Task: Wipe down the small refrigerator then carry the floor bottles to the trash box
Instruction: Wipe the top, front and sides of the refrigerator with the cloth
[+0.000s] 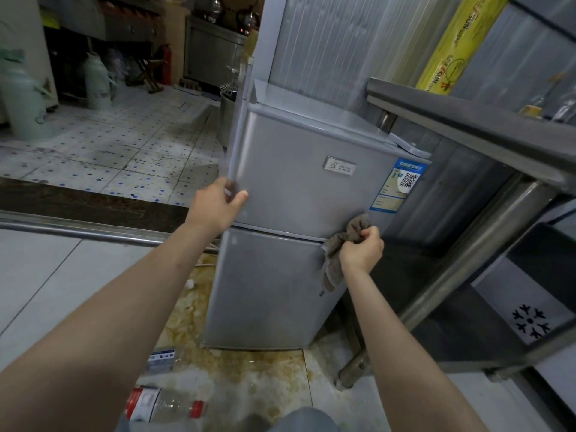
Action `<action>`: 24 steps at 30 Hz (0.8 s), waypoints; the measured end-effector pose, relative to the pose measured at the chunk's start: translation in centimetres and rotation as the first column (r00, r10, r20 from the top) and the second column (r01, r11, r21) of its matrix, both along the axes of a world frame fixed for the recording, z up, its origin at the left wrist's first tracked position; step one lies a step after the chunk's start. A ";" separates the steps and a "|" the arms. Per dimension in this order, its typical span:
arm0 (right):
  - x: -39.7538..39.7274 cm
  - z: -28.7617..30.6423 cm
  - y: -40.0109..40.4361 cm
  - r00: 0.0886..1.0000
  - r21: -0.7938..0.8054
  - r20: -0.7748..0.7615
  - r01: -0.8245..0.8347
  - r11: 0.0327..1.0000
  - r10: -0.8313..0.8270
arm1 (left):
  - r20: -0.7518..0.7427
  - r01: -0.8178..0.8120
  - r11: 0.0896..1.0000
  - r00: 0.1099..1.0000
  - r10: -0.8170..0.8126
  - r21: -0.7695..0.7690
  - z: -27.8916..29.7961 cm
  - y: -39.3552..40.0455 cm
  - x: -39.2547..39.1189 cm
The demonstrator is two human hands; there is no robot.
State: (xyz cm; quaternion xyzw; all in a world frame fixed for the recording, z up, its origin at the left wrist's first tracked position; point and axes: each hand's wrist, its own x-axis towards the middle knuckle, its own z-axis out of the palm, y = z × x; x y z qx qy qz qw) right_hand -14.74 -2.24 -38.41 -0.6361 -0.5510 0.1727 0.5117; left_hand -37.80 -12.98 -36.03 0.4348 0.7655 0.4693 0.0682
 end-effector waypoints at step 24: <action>-2.1 -3.1 -1.5 0.996 0.065 0.087 0.001 0.998 -0.007 | -0.221 0.106 0.954 0.960 -0.171 -0.280 -3.8 -0.8 -3.0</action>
